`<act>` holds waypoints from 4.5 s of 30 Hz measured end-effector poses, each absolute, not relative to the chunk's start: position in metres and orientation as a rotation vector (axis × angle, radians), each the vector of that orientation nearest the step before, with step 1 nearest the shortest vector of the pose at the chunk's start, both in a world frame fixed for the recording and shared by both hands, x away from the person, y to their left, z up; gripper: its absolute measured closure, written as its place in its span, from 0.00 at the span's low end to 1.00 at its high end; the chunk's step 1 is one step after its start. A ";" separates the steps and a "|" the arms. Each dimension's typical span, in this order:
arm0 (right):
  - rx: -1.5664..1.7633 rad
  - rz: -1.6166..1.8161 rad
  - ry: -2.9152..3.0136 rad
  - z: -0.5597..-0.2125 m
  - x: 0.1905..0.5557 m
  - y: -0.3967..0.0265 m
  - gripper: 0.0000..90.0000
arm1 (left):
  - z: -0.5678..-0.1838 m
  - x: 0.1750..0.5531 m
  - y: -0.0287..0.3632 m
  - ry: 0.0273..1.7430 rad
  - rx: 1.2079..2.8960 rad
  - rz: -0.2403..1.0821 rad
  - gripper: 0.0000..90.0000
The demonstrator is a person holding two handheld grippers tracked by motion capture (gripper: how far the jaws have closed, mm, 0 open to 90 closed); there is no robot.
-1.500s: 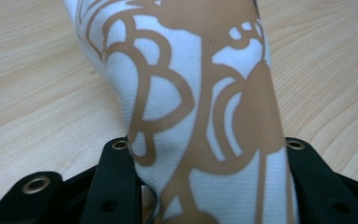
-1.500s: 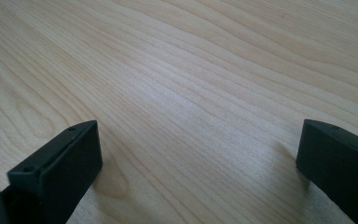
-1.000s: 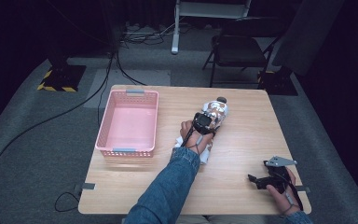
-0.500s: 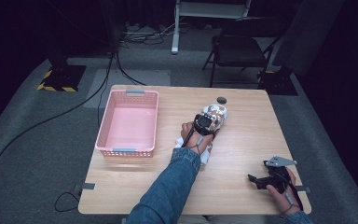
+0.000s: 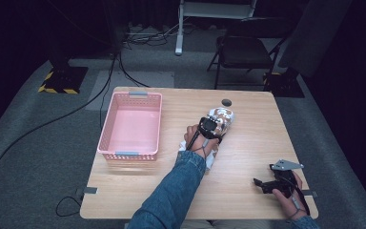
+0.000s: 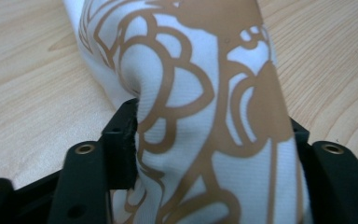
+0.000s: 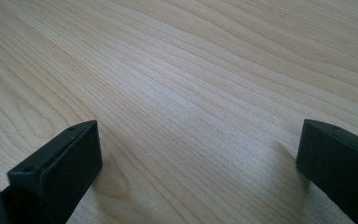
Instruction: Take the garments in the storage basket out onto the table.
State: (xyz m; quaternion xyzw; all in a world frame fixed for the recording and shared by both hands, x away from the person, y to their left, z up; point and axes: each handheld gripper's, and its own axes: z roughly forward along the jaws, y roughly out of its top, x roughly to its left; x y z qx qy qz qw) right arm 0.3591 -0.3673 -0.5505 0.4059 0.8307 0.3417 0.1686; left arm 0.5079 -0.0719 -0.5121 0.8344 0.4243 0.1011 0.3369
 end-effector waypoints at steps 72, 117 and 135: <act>1.149 0.973 2.365 -0.551 0.359 -0.367 0.00 | -0.427 0.411 -0.011 0.795 1.937 0.370 0.15; 1.149 0.974 2.365 -0.551 0.359 -0.367 0.00 | -0.446 0.376 0.072 0.792 1.936 0.445 0.15; 1.149 0.974 2.366 -0.551 0.360 -0.367 0.00 | -0.462 0.360 0.107 0.884 1.922 0.470 0.15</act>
